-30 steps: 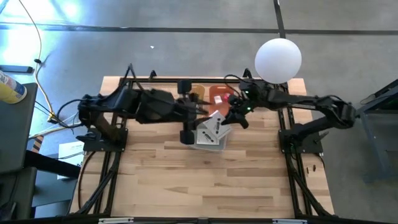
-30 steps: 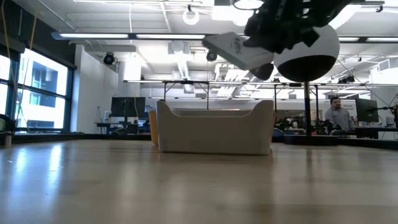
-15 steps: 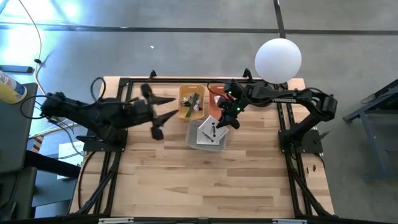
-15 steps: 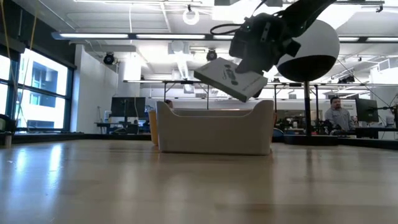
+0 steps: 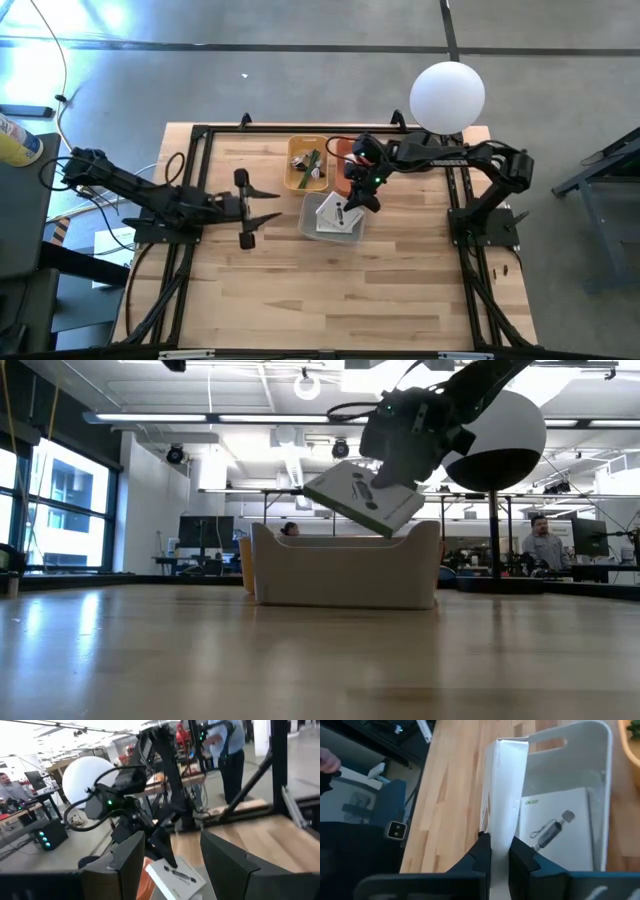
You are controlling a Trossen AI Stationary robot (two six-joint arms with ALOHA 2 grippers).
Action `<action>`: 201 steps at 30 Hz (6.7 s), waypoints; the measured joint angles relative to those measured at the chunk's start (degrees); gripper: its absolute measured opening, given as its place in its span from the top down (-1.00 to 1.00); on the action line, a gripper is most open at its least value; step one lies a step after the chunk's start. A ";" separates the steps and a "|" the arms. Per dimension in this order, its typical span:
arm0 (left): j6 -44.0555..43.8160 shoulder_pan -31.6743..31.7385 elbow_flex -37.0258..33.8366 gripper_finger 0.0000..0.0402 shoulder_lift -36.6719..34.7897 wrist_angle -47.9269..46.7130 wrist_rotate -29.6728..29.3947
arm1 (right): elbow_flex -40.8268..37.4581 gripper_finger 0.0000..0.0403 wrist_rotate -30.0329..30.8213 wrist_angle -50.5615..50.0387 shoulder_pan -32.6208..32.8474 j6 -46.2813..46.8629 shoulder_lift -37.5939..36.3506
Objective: Pick and place items into bin
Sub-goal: Put the card reader box into the gray bin, then return to Home Position
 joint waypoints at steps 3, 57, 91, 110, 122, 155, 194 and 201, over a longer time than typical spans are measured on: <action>0.51 0.00 -1.69 0.10 -0.24 -0.04 0.02 | 0.00 0.83 0.16 0.08 0.20 0.90 0.91; -2.60 0.02 -19.04 0.10 -11.02 4.89 2.75 | 6.62 0.63 11.95 -5.82 6.23 -5.87 7.67; -4.17 0.02 -19.02 0.10 -10.97 -0.86 0.59 | 20.84 -0.11 16.77 -7.37 6.21 -2.62 5.84; -2.91 0.02 -18.98 0.10 -11.06 0.68 -3.20 | -0.47 -0.04 31.62 5.94 6.21 -5.09 -30.71; -4.70 4.98 -18.98 0.10 -12.26 0.71 -1.85 | -32.68 -0.03 34.60 30.19 5.39 9.51 -50.23; -1.49 30.42 -18.99 0.10 -17.66 -2.02 27.36 | -58.82 -0.05 53.16 55.49 13.45 18.14 -65.93; 4.35 10.55 -30.58 0.10 -50.45 -7.63 9.11 | -58.80 -0.04 52.43 29.84 8.83 17.35 -93.68; 6.97 11.59 -30.58 0.10 -50.45 -6.24 7.70 | -58.80 -0.07 52.42 28.98 8.83 18.01 -93.70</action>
